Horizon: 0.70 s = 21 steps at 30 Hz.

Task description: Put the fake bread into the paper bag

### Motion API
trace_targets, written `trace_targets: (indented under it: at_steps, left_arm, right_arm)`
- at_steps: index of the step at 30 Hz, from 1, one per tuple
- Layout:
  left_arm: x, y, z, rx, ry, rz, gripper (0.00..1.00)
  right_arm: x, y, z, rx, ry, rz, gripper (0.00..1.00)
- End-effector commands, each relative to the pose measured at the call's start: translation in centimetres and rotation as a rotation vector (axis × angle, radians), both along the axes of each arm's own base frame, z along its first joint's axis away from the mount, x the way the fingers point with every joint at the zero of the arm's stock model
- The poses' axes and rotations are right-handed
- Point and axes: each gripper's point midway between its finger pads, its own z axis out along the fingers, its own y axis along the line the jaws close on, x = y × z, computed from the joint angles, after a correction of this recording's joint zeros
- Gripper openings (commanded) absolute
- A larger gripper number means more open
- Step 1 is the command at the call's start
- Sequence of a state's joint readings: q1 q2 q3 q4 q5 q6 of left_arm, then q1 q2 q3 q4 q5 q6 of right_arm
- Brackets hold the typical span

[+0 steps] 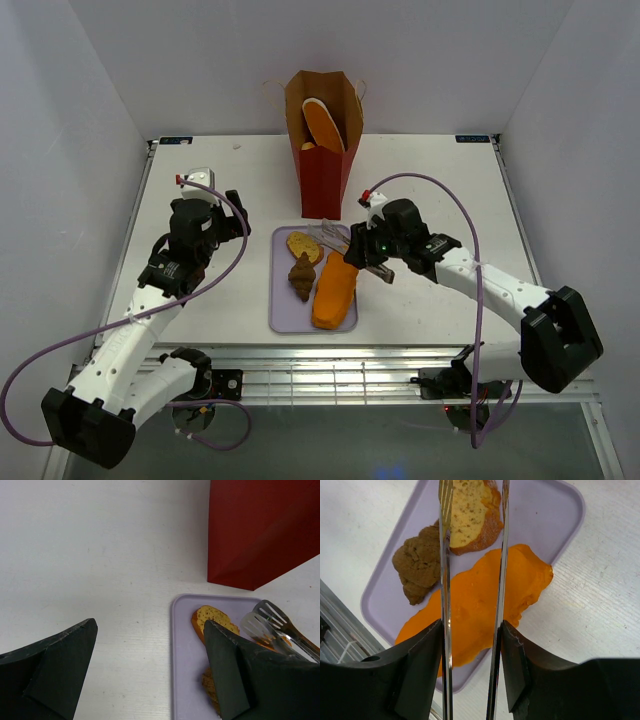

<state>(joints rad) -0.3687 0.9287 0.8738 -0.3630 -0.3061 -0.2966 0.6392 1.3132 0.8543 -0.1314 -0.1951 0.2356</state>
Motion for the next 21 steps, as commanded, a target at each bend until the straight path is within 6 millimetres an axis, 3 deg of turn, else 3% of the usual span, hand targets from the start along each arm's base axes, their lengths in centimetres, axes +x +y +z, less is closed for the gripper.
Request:
trace_targets:
  at_steps: [1,10,21]
  left_arm:
    - [-0.3,-0.1,1.2,-0.016,-0.039,-0.008,0.98]
    - [-0.4,-0.2,1.5,-0.025,-0.044,-0.015,0.98]
    - [-0.5,-0.3,1.6,-0.032,-0.047,-0.023,0.98]
  right_arm:
    - [1.4,0.8,0.4,0.000,-0.032,-0.027,0.53]
    - [1.5,1.1,-1.6,-0.043,0.004,-0.033,0.53]
    - [1.7,2.3,-2.2,-0.071,0.021,-0.012,0.53]
